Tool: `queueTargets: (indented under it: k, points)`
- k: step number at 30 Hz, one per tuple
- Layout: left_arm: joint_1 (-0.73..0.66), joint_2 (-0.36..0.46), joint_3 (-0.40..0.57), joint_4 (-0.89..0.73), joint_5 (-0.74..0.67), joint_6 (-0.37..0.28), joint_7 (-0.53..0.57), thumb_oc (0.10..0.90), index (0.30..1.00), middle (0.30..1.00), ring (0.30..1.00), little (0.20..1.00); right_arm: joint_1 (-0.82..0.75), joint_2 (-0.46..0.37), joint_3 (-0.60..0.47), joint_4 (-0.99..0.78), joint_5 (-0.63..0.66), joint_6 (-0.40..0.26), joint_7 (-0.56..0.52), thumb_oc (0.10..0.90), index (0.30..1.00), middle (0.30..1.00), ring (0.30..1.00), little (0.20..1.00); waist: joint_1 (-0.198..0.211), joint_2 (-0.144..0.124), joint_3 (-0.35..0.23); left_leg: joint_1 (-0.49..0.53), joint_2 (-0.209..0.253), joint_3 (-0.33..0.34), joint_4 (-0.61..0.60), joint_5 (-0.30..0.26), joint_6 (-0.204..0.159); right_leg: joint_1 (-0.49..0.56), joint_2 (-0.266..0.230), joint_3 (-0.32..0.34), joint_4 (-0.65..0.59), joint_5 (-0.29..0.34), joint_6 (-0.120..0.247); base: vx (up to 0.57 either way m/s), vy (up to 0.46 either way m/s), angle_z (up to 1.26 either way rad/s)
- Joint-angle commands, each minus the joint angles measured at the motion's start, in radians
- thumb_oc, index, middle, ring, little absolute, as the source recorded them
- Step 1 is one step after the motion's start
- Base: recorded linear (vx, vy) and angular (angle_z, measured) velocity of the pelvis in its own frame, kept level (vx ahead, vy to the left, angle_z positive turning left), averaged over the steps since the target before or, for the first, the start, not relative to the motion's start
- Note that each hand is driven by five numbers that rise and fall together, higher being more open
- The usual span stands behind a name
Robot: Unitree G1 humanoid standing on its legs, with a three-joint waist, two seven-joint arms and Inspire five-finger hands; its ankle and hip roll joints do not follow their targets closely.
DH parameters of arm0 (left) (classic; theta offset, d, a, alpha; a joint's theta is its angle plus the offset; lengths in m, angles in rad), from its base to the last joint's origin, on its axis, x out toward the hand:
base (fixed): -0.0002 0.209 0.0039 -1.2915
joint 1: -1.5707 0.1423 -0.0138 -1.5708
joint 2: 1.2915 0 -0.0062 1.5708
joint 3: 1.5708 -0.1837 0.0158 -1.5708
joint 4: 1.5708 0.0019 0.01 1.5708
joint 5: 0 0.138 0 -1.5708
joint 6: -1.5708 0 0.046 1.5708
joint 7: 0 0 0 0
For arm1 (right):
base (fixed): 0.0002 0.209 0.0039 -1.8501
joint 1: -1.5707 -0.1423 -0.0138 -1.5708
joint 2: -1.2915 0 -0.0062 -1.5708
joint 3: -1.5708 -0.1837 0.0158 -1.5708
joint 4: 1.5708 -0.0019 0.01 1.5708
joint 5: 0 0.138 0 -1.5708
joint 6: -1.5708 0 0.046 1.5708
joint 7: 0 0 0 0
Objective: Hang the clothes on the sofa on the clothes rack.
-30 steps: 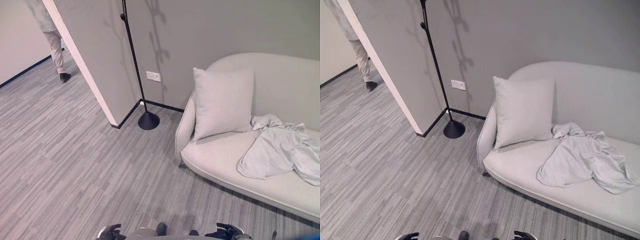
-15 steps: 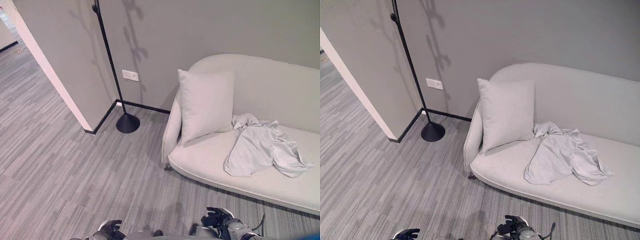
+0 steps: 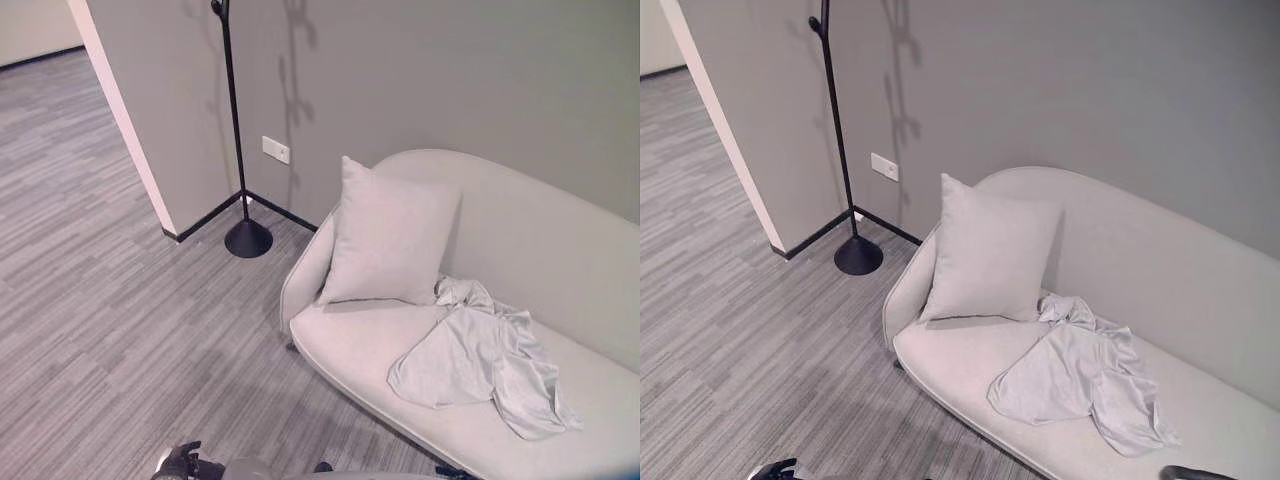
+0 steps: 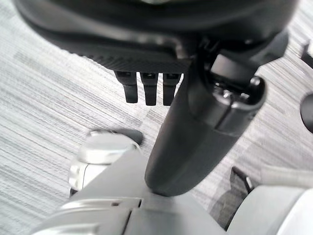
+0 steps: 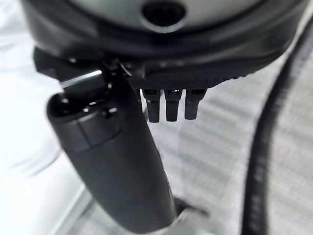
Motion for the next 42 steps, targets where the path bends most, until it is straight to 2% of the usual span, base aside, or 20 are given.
queueTargets:
  k: [1,2,3,8,9,11,12,15,18,19,23,26,27,28,30,33,36,38,41,42]
  points:
    - [-0.037,-0.068,0.011,0.030,0.039,-0.018,-0.022,0.800,0.900,0.900,0.900,0.900,-0.020,-0.016,0.005,0.034,-0.006,0.003,-0.005,0.800,0.900,0.900,0.900,0.900,0.016,0.121,-0.022,0.014,-0.168,-0.069,0.065,-0.064,0.122,0.056,-0.081,0.048,0.020,-0.047,0.063,0.00,0.018,-0.58]
    - [-0.037,-0.068,0.011,0.030,0.039,-0.018,-0.022,0.800,0.900,0.900,0.900,0.900,-0.020,-0.017,0.005,0.034,-0.006,0.003,-0.005,0.800,0.900,0.900,0.900,0.900,0.016,0.122,-0.022,0.013,-0.168,-0.068,0.069,-0.067,0.122,0.057,-0.080,0.049,0.021,-0.047,0.064,-0.03,0.055,-0.69]
    - [-0.035,-0.082,0.021,0.025,0.015,-0.018,-0.030,0.800,0.900,0.900,0.900,0.900,-0.023,-0.010,0.005,0.042,-0.012,0.004,0.003,0.800,0.900,0.900,0.900,0.900,0.011,0.149,-0.019,0.037,-0.185,-0.071,0.048,-0.079,0.153,0.048,-0.052,0.057,0.053,-0.068,0.058,-0.02,0.029,-0.39]
    - [-0.035,-0.093,0.028,0.032,0.003,-0.018,-0.029,0.800,0.900,0.900,0.900,0.900,-0.031,0.012,0.016,0.038,-0.043,0.002,-0.009,0.800,0.900,0.900,0.900,0.900,0.012,0.164,-0.017,0.062,-0.199,-0.079,0.024,-0.079,0.173,0.013,-0.051,0.048,0.157,-0.069,0.073,0.03,0.070,-0.14]
    - [-0.039,-0.087,0.023,0.012,0.012,-0.019,-0.031,0.800,0.900,0.900,0.900,0.900,-0.021,0.031,0.059,0.030,-0.121,0.007,-0.012,0.800,0.900,0.900,0.900,0.900,0.012,0.161,-0.006,0.105,-0.177,-0.061,-0.041,-0.056,0.176,-0.044,-0.097,-0.018,0.322,-0.039,0.125,0.06,0.042,-0.24]
    - [-0.045,-0.076,0.010,-0.020,0.024,-0.024,-0.021,0.800,0.900,0.900,0.900,0.900,-0.011,0.036,0.059,0.028,-0.131,0.011,-0.019,0.800,0.900,0.900,0.900,0.900,0.024,0.161,-0.004,0.138,-0.159,-0.055,-0.102,-0.040,0.179,-0.064,-0.166,-0.098,0.373,-0.005,0.140,0.08,0.048,-0.28]
    - [-0.044,-0.076,0.010,-0.020,0.024,-0.024,-0.021,0.800,0.900,0.900,0.900,0.900,-0.011,0.036,0.058,0.028,-0.131,0.011,-0.019,0.800,0.900,0.900,0.900,0.900,0.023,0.161,-0.003,0.141,-0.160,-0.056,-0.105,-0.038,0.179,-0.063,-0.168,-0.099,0.374,-0.006,0.140,0.09,0.019,-0.29]
    - [-0.066,-0.071,-0.016,-0.027,0.037,-0.031,-0.016,0.800,0.900,0.900,0.900,0.900,-0.007,0.038,0.050,0.033,-0.114,0.014,-0.016,0.800,0.900,0.900,0.900,0.900,0.031,0.163,0.005,0.155,-0.130,-0.060,-0.128,-0.028,0.174,-0.026,-0.202,-0.121,0.268,-0.006,0.108,0.05,-0.050,-0.13]
    - [-0.074,-0.069,-0.026,-0.018,0.047,-0.034,-0.011,0.800,0.900,0.900,0.900,0.900,-0.003,0.041,0.054,0.043,-0.127,0.024,-0.017,0.800,0.900,0.900,0.900,0.900,0.034,0.156,-0.002,0.144,-0.116,-0.066,-0.129,-0.029,0.169,0.022,-0.215,-0.039,0.055,0.091,0.121,0.09,-0.108,0.01]
    - [-0.068,-0.068,-0.019,-0.014,0.051,-0.035,-0.007,0.800,0.900,0.900,0.900,0.900,0.008,0.049,0.050,0.059,-0.143,0.032,-0.017,0.800,0.900,0.900,0.900,0.900,0.037,0.147,-0.010,0.146,-0.108,-0.078,-0.133,-0.029,0.166,0.037,-0.238,0.002,-0.007,0.166,0.134,0.12,-0.147,0.14]
    - [-0.059,-0.056,0.005,-0.012,0.032,-0.033,-0.005,0.800,0.900,0.900,0.900,0.900,0.032,0.046,0.014,0.099,-0.140,0.048,-0.019,0.800,0.900,0.900,0.900,0.900,0.038,0.125,-0.020,0.154,-0.076,-0.089,-0.157,-0.020,0.143,0.066,-0.265,0.033,-0.057,0.265,0.158,0.12,-0.270,0.17]
    - [-0.051,-0.053,0.011,-0.006,0.021,-0.031,-0.006,0.800,0.900,0.900,0.900,0.900,0.037,0.044,0.000,0.111,-0.121,0.054,-0.014,0.800,0.900,0.900,0.900,0.900,0.033,0.113,-0.025,0.167,-0.042,-0.090,-0.184,-0.006,0.120,0.070,-0.250,0.064,-0.067,0.260,0.159,0.11,-0.450,0.11]
    - [-0.048,-0.042,0.022,0.001,0.018,-0.029,-0.006,0.800,0.900,0.900,0.900,0.900,0.035,0.035,-0.045,0.125,-0.078,0.052,-0.025,0.800,0.900,0.900,0.900,0.900,0.029,0.087,-0.032,0.173,-0.014,-0.095,-0.196,-0.005,0.090,0.087,-0.215,0.086,-0.093,0.166,0.153,0.10,-0.494,0.01]
    - [-0.048,-0.041,0.022,0.001,0.018,-0.029,-0.006,0.800,0.900,0.900,0.900,0.900,0.035,0.035,-0.045,0.125,-0.078,0.052,-0.025,0.800,0.900,0.900,0.900,0.900,0.029,0.088,-0.032,0.174,-0.014,-0.096,-0.196,-0.006,0.090,0.088,-0.214,0.086,-0.092,0.165,0.153,0.13,-0.625,0.08]
    - [-0.039,-0.033,0.045,0.023,0.003,-0.028,-0.007,0.800,0.900,0.900,0.900,0.900,0.017,0.013,-0.107,0.169,0.014,0.046,-0.036,0.800,0.900,0.900,0.900,0.900,0.024,0.067,-0.039,0.154,0.050,-0.104,-0.196,0.024,0.044,0.094,-0.148,0.088,-0.097,0.055,0.115,0.07,-0.689,0.01]
    - [-0.049,-0.031,0.052,0.016,-0.042,-0.044,0.017,0.800,0.900,0.900,0.900,0.900,-0.010,-0.030,-0.101,0.123,0.056,-0.006,-0.105,0.800,0.900,0.900,0.900,0.900,0.013,0.061,-0.032,0.118,0.083,-0.127,-0.196,0.079,0.025,0.086,-0.095,0.079,-0.089,0.023,0.082,0.01,-0.483,0.06]
    - [-0.052,-0.035,0.044,0.000,-0.050,-0.059,0.058,0.800,0.900,0.900,0.900,0.900,-0.040,-0.055,-0.099,0.087,0.047,-0.020,-0.165,0.800,0.900,0.900,0.900,0.900,0.002,0.055,-0.022,0.085,0.066,-0.136,-0.149,0.084,0.029,0.100,-0.089,0.068,-0.100,0.020,0.073,-0.01,-0.193,0.20]
    - [-0.045,-0.041,0.033,-0.025,-0.074,-0.071,0.075,0.800,0.900,0.900,0.900,0.900,-0.057,-0.127,-0.094,-0.146,0.020,-0.061,-0.236,0.800,0.900,0.900,0.900,0.900,-0.023,0.066,-0.011,0.047,0.008,-0.059,-0.168,0.079,0.057,0.113,-0.103,0.027,-0.135,0.030,0.090,-0.06,-0.038,0.24]
    - [-0.035,-0.046,0.038,-0.028,-0.060,-0.068,0.074,0.800,0.900,0.900,0.900,0.900,-0.033,-0.172,-0.106,-0.317,-0.063,-0.051,-0.269,0.800,0.900,0.900,0.900,0.900,-0.041,0.084,-0.017,0.046,0.003,-0.006,-0.196,0.064,0.067,0.113,-0.102,0.007,-0.129,0.021,0.098,-0.02,0.078,0.75]
    - [-0.015,-0.058,0.041,-0.041,-0.036,-0.078,0.081,0.800,0.900,0.900,0.900,0.900,0.002,-0.239,-0.163,-0.570,-0.173,-0.045,-0.343,0.800,0.900,0.900,0.900,0.900,-0.058,0.106,-0.026,0.021,-0.016,0.029,-0.196,0.057,0.070,0.100,-0.105,-0.007,-0.138,0.035,0.109,-0.01,0.159,0.61]
